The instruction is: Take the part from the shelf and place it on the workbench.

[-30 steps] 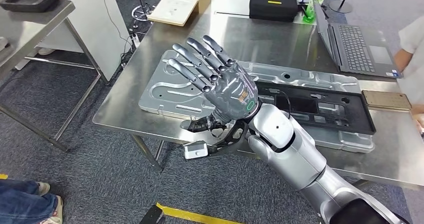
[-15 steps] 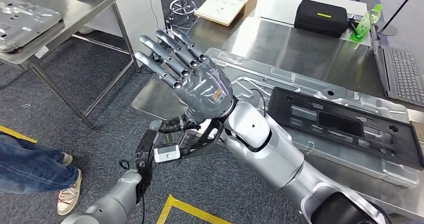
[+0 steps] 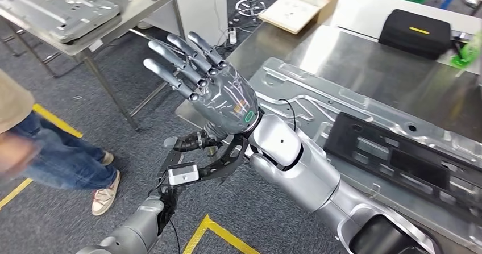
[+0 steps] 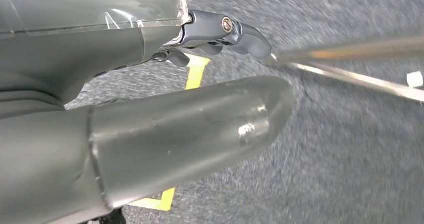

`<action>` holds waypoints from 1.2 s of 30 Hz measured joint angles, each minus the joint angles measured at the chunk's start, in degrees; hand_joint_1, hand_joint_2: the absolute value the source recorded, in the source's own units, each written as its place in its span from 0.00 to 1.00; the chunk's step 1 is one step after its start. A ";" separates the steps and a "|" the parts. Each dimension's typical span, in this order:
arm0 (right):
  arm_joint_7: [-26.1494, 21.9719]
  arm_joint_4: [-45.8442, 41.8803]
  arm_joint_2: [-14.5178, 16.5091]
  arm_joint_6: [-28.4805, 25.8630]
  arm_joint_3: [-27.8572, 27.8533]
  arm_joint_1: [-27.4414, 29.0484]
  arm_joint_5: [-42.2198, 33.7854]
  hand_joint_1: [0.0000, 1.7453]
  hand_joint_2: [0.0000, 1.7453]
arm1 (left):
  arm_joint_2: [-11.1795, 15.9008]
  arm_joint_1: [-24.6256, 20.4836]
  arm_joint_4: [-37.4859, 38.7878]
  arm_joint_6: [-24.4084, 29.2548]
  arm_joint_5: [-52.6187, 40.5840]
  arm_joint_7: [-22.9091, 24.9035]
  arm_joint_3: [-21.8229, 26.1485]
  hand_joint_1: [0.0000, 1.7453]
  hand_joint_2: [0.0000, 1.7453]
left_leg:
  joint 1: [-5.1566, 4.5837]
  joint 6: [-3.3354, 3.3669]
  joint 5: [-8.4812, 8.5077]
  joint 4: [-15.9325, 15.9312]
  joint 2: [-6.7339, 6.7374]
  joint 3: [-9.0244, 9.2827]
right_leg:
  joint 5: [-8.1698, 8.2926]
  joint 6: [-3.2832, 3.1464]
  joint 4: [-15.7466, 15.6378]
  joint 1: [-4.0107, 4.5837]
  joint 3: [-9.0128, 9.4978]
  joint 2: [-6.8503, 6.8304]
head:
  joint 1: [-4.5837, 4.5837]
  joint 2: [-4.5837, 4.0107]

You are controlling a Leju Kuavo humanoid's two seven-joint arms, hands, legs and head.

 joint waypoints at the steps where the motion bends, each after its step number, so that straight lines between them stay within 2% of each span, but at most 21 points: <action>1: 0.00 0.13 0.05 -0.04 0.07 -0.01 0.08 0.00 0.00 | 0.03 0.15 -0.01 0.22 0.50 0.00 -0.29 0.00 0.00 | 0.11 -0.10 1.20 -1.14 0.17 0.47 | -0.20 0.08 0.17 -0.02 0.02 -0.75 | 0.00 0.00; 3: 0.00 0.33 0.28 -0.16 0.13 -0.07 0.34 0.00 0.00 | 0.07 0.21 -0.10 0.42 1.14 -0.01 -0.78 0.00 0.00 | 0.13 -0.19 4.60 -8.01 1.54 3.85 | -0.75 0.44 0.66 -0.03 0.09 -2.10 | 0.00 0.00; 5: 0.00 0.44 0.54 -0.33 0.16 -0.16 0.57 0.00 0.00 | 0.08 0.11 -0.22 0.42 1.37 -0.05 -1.20 0.00 0.00 | -0.22 0.34 6.17 -13.32 2.97 6.56 | -1.24 1.02 1.08 0.26 0.12 -3.06 | 0.01 0.00; 6: 0.00 0.48 0.60 -0.42 0.21 -0.19 0.64 0.00 0.00 | 0.09 0.11 -0.26 0.42 1.45 -0.07 -1.39 0.00 0.00 | -0.46 0.72 6.09 -14.11 3.14 6.90 | -1.35 1.36 1.10 0.46 0.20 -3.49 | 0.03 0.00; 8: 0.00 0.56 0.72 -0.54 0.38 -0.25 0.68 0.00 0.00 | 0.19 0.20 -0.28 0.43 1.54 -0.08 -1.66 0.00 0.00 | -0.58 1.60 6.19 -14.12 1.94 6.92 | -1.51 1.98 0.92 0.58 0.45 -4.32 | 0.04 0.00; 9: 0.00 0.60 0.81 -0.56 0.48 -0.30 0.68 0.00 0.00 | 0.24 0.22 -0.31 0.44 1.55 -0.09 -1.73 0.00 0.00 | -0.49 1.94 6.28 -14.28 1.39 7.01 | -1.83 2.31 1.14 0.48 0.55 -4.07 | 0.04 0.00; 11: 0.01 0.63 0.93 -0.64 0.62 -0.42 0.67 0.00 0.00 | 0.27 0.11 -0.36 0.47 1.56 -0.10 -1.90 0.00 0.00 | -0.20 2.71 6.45 -14.60 0.41 7.25 | -3.95 2.73 4.22 0.16 -0.61 -1.81 | 0.05 0.00; 13: 0.02 0.78 0.86 -0.72 0.74 -0.34 0.66 0.00 0.00 | 0.21 0.11 -0.37 0.47 1.57 -0.10 -2.04 0.00 0.00 | -0.25 3.23 6.47 -14.65 -0.64 7.25 | -7.40 2.85 11.48 0.05 -4.08 0.83 | 0.07 0.00; 15: 0.02 0.99 0.77 -0.73 0.84 -0.10 0.66 0.00 0.00 | 0.21 0.35 -0.37 0.46 1.57 -0.10 -2.07 0.00 0.00 | -0.47 3.43 6.47 -14.64 -2.00 7.24 | -8.70 2.78 17.03 0.15 -7.35 1.65 | 0.07 0.00; 17: 0.02 1.09 0.76 -0.73 0.94 -0.05 0.66 0.00 0.00 | 0.21 0.47 -0.38 0.48 1.66 -0.10 -2.08 0.00 0.00 | -0.73 3.47 6.51 -14.61 -3.54 7.27 | -5.77 2.26 14.47 0.25 -6.79 2.09 | 0.07 0.00; 18: 0.02 1.10 0.76 -0.73 0.98 -0.12 0.66 0.00 0.00 | 0.19 0.46 -0.38 0.57 1.83 -0.10 -2.11 0.00 0.00 | -0.79 3.47 6.54 -14.60 -4.28 7.28 | -3.42 1.76 10.51 0.32 -5.12 2.99 | 0.06 0.00; 20: 0.02 1.13 0.76 -0.72 1.04 -0.31 0.64 0.00 0.00 | 0.00 0.40 -0.38 1.09 2.51 -0.07 -2.29 0.00 0.00 | -0.85 3.23 6.68 -14.52 -5.55 7.08 | -0.62 0.74 3.58 0.35 -2.09 5.50 | 0.05 0.00; 22: 0.02 1.25 0.81 -0.71 1.08 -0.54 0.64 0.00 0.00 | -0.15 0.43 -0.38 1.62 3.19 -0.03 -2.60 0.00 0.00 | -0.55 2.61 6.90 -14.56 -6.69 6.74 | -0.40 0.31 1.31 0.53 -1.12 6.33 | 0.07 0.00; 24: 0.06 1.36 1.01 -0.73 1.10 -0.75 0.65 0.00 0.00 | -0.13 0.58 -0.40 1.84 3.75 -0.06 -2.92 0.00 0.00 | -0.38 1.93 7.03 -14.73 -7.31 6.58 | -0.14 0.32 0.55 0.50 -0.58 4.98 | 0.08 0.00; 26: 0.14 1.45 1.29 -0.75 1.11 -0.94 0.63 0.00 0.00 | -0.10 0.66 -0.43 2.28 4.52 -0.19 -3.27 0.00 0.00 | -0.52 1.27 5.76 -12.89 -4.80 5.76 | 0.19 0.26 -0.46 0.11 0.26 3.49 | -0.09 0.00; 28: 0.19 1.69 1.41 -0.77 1.13 -1.03 0.60 0.00 0.00 | -0.10 0.64 -0.44 2.87 5.32 -0.33 -3.58 0.00 0.00 | -0.31 0.57 2.67 -7.27 -1.42 3.11 | 0.17 0.11 -0.82 0.06 0.69 1.97 | -0.26 0.00; 30: 0.19 2.03 1.41 -0.82 1.26 -0.93 0.60 0.00 0.00 | -0.12 0.91 -0.44 3.27 5.91 -0.43 -3.77 0.00 0.00 | 0.17 -0.11 0.31 -0.93 -0.29 -0.12 | -0.09 0.09 -0.69 0.04 0.74 0.32 | -0.26 0.00; 31: 0.19 2.20 1.41 -0.86 1.40 -0.84 0.62 0.00 0.00 | -0.12 1.13 -0.44 3.47 6.15 -0.49 -3.85 0.00 0.00 | 0.40 -0.42 0.42 0.11 -0.03 -0.70 | -0.28 0.21 -0.56 -0.04 0.75 -0.48 | -0.26 0.00; 32: 0.18 2.37 1.41 -0.90 1.61 -0.78 0.64 0.00 0.00 | -0.11 1.33 -0.44 3.69 6.44 -0.56 -3.91 0.00 0.00 | 0.62 -0.72 1.56 -1.01 0.31 -0.11 | -0.56 0.44 -0.31 -0.18 0.77 -1.27 | -0.27 0.00; 34: 0.18 2.62 1.44 -0.97 1.95 -0.73 0.68 0.00 0.00 | -0.14 1.52 -0.44 3.97 6.93 -0.74 -4.03 0.00 0.00 | 0.73 -1.18 4.87 -7.94 1.94 3.52 | -1.38 1.11 0.55 -0.45 0.80 -2.63 | -0.26 0.00; 36: 0.19 2.82 1.52 -1.09 2.25 -0.74 0.69 0.00 0.00 | -0.20 1.61 -0.45 3.79 7.32 -0.85 -4.31 0.00 0.00 | 0.40 -0.63 6.17 -12.61 3.73 5.86 | -2.21 1.93 1.49 -0.14 0.69 -3.68 | -0.26 0.00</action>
